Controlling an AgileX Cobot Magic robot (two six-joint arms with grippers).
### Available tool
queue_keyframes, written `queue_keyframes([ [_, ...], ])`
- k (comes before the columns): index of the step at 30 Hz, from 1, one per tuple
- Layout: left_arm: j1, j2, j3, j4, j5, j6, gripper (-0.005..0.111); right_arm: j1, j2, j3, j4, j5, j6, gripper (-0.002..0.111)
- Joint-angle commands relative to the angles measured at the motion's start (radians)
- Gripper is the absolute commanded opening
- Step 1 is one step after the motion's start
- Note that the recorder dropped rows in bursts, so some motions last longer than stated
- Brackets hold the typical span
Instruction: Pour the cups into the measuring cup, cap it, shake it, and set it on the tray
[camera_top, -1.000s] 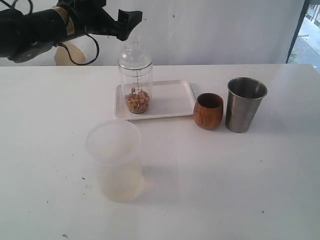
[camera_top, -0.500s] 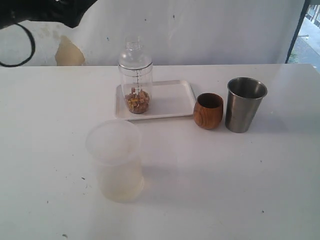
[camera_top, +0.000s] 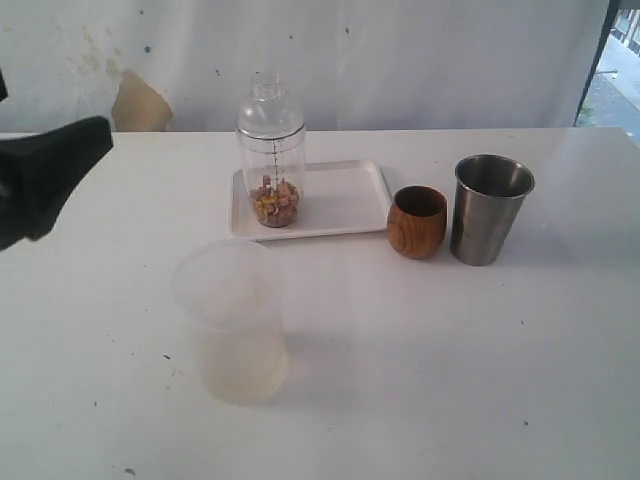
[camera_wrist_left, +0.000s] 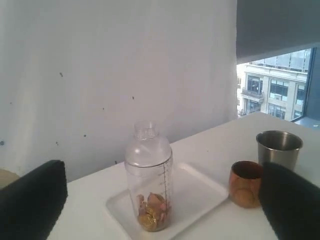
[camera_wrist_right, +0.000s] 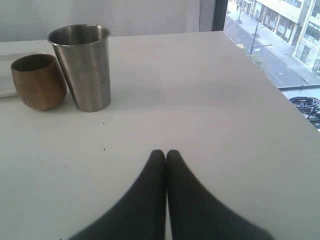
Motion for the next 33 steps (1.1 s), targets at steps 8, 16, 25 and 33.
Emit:
queue_keyframes([
  [8, -0.001, -0.365, 0.273, 0.001, 0.003, -0.082, 0.105, 0.005, -0.003, 0.001, -0.004, -0.006, -0.004, 0.000],
  [16, -0.001, -0.387, 0.325, 0.001, -0.007, -0.082, 0.105, 0.005, -0.003, 0.001, -0.004, -0.006, -0.004, 0.000],
  [25, -0.001, -0.387, 0.327, 0.001, -0.007, -0.080, 0.105, 0.005, -0.003, 0.001, -0.004, -0.006, -0.004, 0.000],
  [33, -0.001, -0.387, 0.327, -0.788, -0.007, -0.080, 0.105, 0.005, -0.003, 0.001, -0.004, -0.006, -0.004, 0.000],
])
